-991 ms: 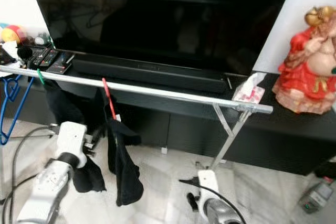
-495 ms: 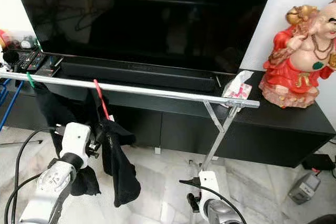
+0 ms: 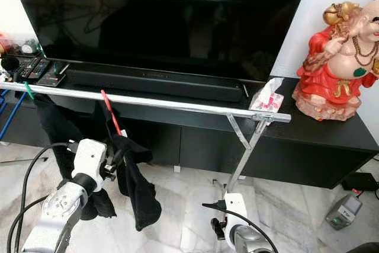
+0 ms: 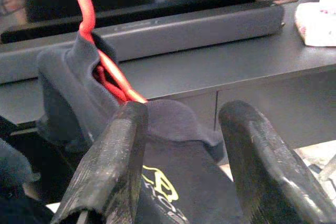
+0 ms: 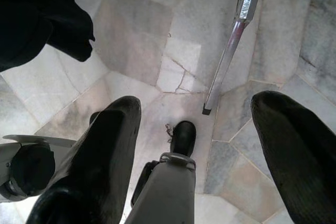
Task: Hang hanger
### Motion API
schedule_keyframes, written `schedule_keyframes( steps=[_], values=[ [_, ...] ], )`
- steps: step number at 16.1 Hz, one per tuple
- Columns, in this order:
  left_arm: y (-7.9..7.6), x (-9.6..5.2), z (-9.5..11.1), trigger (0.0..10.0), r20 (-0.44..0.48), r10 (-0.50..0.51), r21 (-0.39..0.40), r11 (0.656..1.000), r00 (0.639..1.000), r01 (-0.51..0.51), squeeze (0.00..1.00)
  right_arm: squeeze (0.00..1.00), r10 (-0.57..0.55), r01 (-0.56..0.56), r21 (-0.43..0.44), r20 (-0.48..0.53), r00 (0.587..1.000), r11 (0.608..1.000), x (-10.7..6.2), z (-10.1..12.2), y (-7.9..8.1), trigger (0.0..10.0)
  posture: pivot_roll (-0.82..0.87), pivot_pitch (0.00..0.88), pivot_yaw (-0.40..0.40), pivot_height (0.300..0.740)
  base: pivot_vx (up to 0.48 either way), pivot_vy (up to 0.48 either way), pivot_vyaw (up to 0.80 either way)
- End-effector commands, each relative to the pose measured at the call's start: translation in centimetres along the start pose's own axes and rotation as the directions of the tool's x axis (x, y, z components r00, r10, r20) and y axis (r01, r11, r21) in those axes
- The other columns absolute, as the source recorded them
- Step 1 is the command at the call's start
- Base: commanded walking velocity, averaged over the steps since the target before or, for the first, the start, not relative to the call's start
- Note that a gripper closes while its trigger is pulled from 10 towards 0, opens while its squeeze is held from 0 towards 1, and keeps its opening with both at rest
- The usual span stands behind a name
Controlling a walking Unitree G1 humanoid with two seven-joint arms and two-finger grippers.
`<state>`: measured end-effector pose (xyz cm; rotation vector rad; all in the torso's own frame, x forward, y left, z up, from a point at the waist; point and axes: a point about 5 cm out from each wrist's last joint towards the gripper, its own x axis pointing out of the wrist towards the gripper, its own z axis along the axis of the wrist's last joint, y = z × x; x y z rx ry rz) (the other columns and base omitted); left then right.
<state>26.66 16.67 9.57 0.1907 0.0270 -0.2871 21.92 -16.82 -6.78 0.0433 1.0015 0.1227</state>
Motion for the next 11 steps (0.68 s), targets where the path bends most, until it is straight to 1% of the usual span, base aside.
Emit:
schedule_keyframes(
  steps=[1, 3, 11],
  values=[
    [-0.39, -0.11, 0.20, 10.0, 0.003, -0.027, -0.010, 1.000, 1.000, 0.027, 0.00, 0.00, -0.007, 0.007, 0.001, -0.003, 1.000, 1.000, -0.04, 0.10, -0.23, 10.0, 0.00, 0.000, -0.064, 0.740, 0.000, 0.000, 0.00],
    [-0.53, -0.07, 0.45, 10.0, 0.013, -0.041, -0.008, 0.999, 0.999, 0.041, 0.00, 0.00, -0.006, 0.006, 0.001, -0.003, 1.000, 1.000, -0.04, 0.09, -0.22, 10.0, 0.00, 0.000, -0.063, 0.740, 0.000, 0.000, 0.00],
    [-0.73, -0.11, 0.38, 10.0, 0.001, -0.069, -0.008, 0.998, 0.998, 0.069, 0.00, 0.00, -0.004, 0.004, -0.002, -0.006, 1.000, 1.000, -0.04, 0.08, -0.23, 10.0, 0.00, 0.000, -0.064, 0.740, 0.269, 0.000, 0.00]
  ],
)
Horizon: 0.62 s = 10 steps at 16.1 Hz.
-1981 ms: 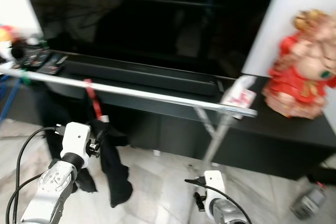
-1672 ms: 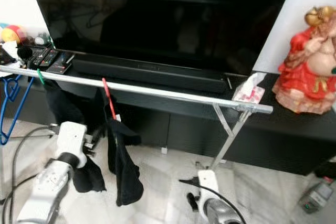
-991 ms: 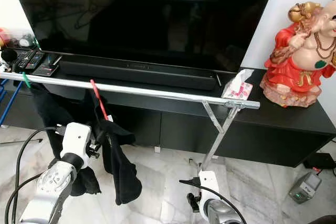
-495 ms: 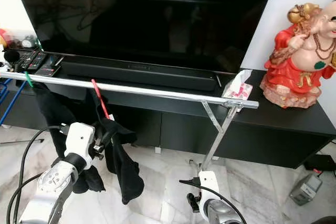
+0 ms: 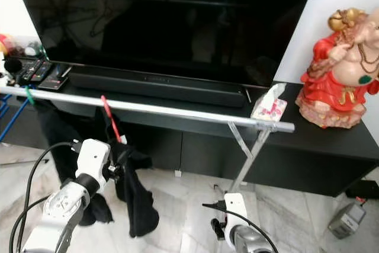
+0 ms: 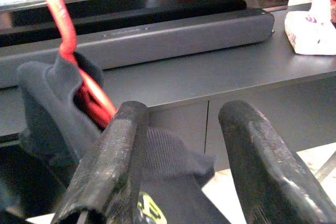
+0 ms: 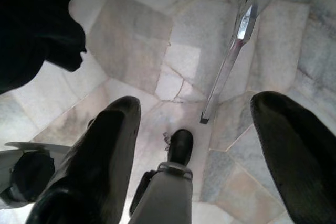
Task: Hang hanger
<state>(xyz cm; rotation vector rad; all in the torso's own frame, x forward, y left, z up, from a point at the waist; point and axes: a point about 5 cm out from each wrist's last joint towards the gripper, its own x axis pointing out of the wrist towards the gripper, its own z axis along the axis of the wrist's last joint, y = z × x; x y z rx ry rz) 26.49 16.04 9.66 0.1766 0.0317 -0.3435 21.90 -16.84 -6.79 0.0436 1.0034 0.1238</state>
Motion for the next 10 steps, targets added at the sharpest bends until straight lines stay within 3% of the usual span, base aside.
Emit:
schedule_keyframes(
  steps=[1, 10],
  values=[
    [-0.19, -0.12, 0.15, 10.0, -0.006, -0.021, 0.006, 1.000, 1.000, 0.021, 0.00, 0.00, -0.005, 0.005, -0.002, -0.004, 1.000, 1.000, -0.04, 0.10, -0.20, 10.0, 0.00, 0.000, -0.064, 0.740, 0.000, 0.000, 0.00],
    [-0.99, -0.70, 0.74, 10.0, -0.026, -0.189, -0.022, 0.982, 0.982, 0.188, 0.00, 0.00, 0.001, -0.001, -0.002, -0.005, 1.000, 1.000, -0.03, 0.08, -0.16, 10.0, 0.01, 0.000, -0.065, 0.740, 0.000, 0.000, 0.00]
  ],
)
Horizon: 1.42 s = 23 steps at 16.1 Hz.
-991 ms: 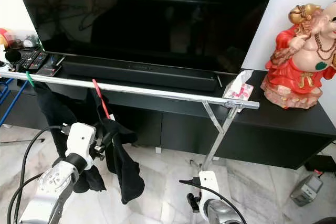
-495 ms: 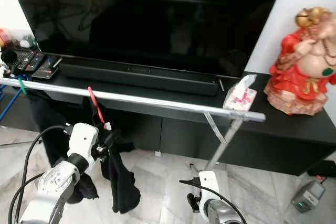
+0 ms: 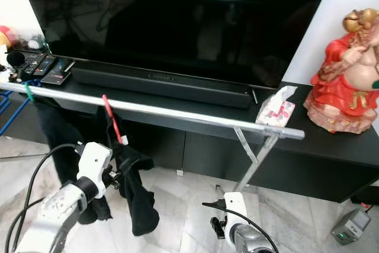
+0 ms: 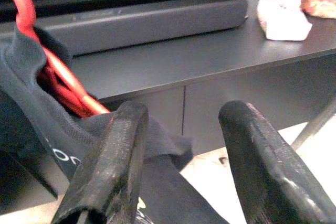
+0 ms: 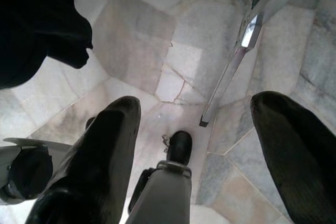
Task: Hang hanger
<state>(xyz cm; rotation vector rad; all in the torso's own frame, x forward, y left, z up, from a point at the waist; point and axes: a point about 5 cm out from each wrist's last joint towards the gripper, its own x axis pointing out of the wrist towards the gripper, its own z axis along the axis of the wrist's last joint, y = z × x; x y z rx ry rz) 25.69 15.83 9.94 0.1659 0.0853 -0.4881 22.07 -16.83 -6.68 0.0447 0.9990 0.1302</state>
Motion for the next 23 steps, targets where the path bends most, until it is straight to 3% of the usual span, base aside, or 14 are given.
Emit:
schedule_keyframes(
  steps=[1, 4, 7, 10, 13, 18, 23],
  values=[
    [-0.6, 0.1, 0.9, 10.0, 0.014, -0.068, -0.004, 0.998, 0.998, 0.068, 0.00, 0.00, -0.004, 0.004, 0.000, -0.009, 1.000, 1.000, 0.0, -0.1, -0.2, 10.0, 0.01, 0.000, -0.066, 0.740, 0.000, 0.000, 0.00],
    [-0.6, 0.5, 1.6, 10.0, 0.028, -0.090, -0.023, 0.996, 0.996, 0.090, 0.00, 0.00, -0.002, 0.002, -0.001, -0.009, 1.000, 1.000, 0.0, -0.1, -0.2, 10.0, 0.01, 0.001, -0.067, 0.740, 0.000, 0.000, 0.00],
    [1.4, 1.9, 0.7, 10.0, 0.012, 0.056, -0.115, 0.992, 0.998, -0.054, 0.00, 0.00, 0.001, -0.001, -0.002, -0.009, 1.000, 1.000, 0.0, -0.1, -0.2, 10.0, 0.00, 0.003, -0.066, 0.740, 0.000, 0.000, 0.00],
    [3.8, 2.9, 0.2, 10.0, 0.001, 0.215, -0.226, 0.952, 0.977, -0.209, 0.00, 0.00, -0.001, 0.001, -0.002, -0.012, 1.000, 1.000, -0.1, -0.2, -0.2, 10.0, -0.01, 0.005, -0.064, 0.740, 0.000, 0.000, 0.00],
    [4.9, 3.1, -0.3, 10.0, -0.031, 0.273, -0.273, 0.923, 0.961, -0.271, 0.00, 0.00, -0.004, 0.004, 0.003, -0.011, 1.000, 1.000, 0.0, -0.2, -0.2, 10.0, -0.01, 0.004, -0.060, 0.740, 0.000, 0.000, 0.00],
    [6.4, 1.3, -2.6, 10.0, -0.156, 0.334, -0.175, 0.917, 0.929, -0.359, 0.00, 0.00, 0.002, -0.002, 0.005, -0.011, 1.000, 1.000, 0.0, -0.2, -0.1, 10.0, -0.01, 0.000, -0.058, 0.740, 0.000, 0.000, 0.00],
    [8.5, -1.5, -3.6, 10.0, -0.234, 0.527, -0.015, 0.838, 0.817, -0.545, 0.00, 0.00, 0.005, -0.005, -0.003, -0.014, 1.000, 1.000, 0.0, -0.2, -0.1, 10.0, 0.00, 0.000, -0.059, 0.740, 0.000, 0.000, 0.00]
  ],
)
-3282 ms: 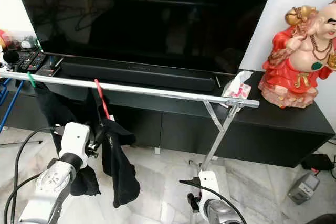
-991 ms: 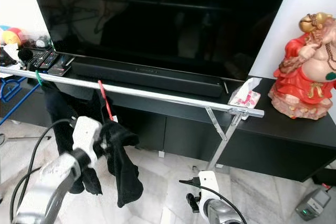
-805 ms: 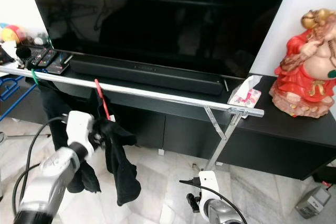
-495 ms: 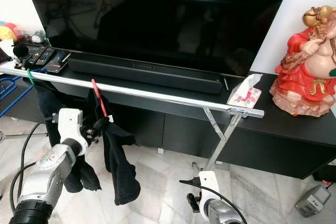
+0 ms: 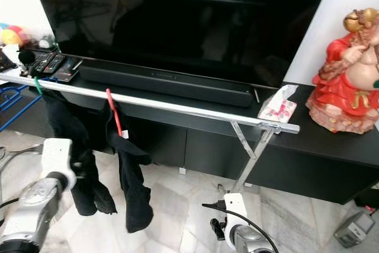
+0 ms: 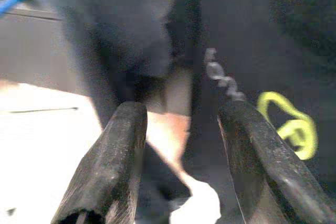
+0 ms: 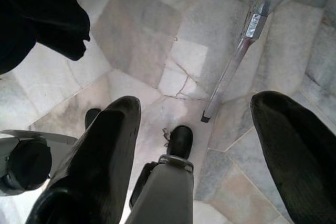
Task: Hang hanger
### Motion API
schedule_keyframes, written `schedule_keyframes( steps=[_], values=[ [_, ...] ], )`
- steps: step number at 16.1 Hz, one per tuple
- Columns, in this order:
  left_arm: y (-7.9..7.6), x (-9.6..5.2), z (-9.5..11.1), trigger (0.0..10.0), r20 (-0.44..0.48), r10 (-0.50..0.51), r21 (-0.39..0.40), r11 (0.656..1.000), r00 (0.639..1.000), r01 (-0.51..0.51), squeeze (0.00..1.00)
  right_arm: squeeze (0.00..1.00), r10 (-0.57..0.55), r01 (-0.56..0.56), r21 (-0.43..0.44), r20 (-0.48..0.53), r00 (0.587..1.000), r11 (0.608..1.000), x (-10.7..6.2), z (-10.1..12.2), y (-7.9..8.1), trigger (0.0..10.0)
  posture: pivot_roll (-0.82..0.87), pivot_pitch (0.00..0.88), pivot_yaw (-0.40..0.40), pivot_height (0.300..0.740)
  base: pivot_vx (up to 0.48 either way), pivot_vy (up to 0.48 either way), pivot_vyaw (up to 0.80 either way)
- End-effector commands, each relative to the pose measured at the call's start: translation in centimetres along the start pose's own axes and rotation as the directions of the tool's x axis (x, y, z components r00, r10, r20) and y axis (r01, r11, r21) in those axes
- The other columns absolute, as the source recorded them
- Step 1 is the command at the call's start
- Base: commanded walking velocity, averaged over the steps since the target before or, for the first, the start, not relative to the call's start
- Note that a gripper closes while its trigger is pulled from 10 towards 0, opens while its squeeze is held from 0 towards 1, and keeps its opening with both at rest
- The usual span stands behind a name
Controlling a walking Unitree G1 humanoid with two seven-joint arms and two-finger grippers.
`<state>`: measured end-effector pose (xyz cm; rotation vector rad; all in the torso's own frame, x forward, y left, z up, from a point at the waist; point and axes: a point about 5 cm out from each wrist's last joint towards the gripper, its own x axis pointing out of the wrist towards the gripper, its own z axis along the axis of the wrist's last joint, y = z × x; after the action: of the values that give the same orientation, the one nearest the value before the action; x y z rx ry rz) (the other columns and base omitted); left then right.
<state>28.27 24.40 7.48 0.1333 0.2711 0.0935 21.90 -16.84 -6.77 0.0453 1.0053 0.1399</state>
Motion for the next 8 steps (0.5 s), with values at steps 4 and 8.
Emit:
schedule_keyframes(
  steps=[4, 8],
  values=[
    [-0.6, -0.5, 2.0, 10.0, 0.110, -0.040, -0.051, 0.998, 0.993, 0.046, 0.00, 0.00, -0.002, 0.002, 0.000, -0.004, 1.000, 1.000, 0.0, 0.0, -0.1, 10.0, 0.00, 0.000, -0.059, 0.740, 0.000, 0.000, 0.00],
    [-3.2, -2.3, 4.4, 10.0, 0.154, -0.406, -0.057, 0.907, 0.901, 0.418, 0.00, 0.00, -0.003, 0.003, 0.003, -0.003, 1.000, 1.000, 0.0, 0.1, -0.1, 10.0, 0.00, 0.000, -0.060, 0.740, 0.000, 0.000, 0.00]
  ],
)
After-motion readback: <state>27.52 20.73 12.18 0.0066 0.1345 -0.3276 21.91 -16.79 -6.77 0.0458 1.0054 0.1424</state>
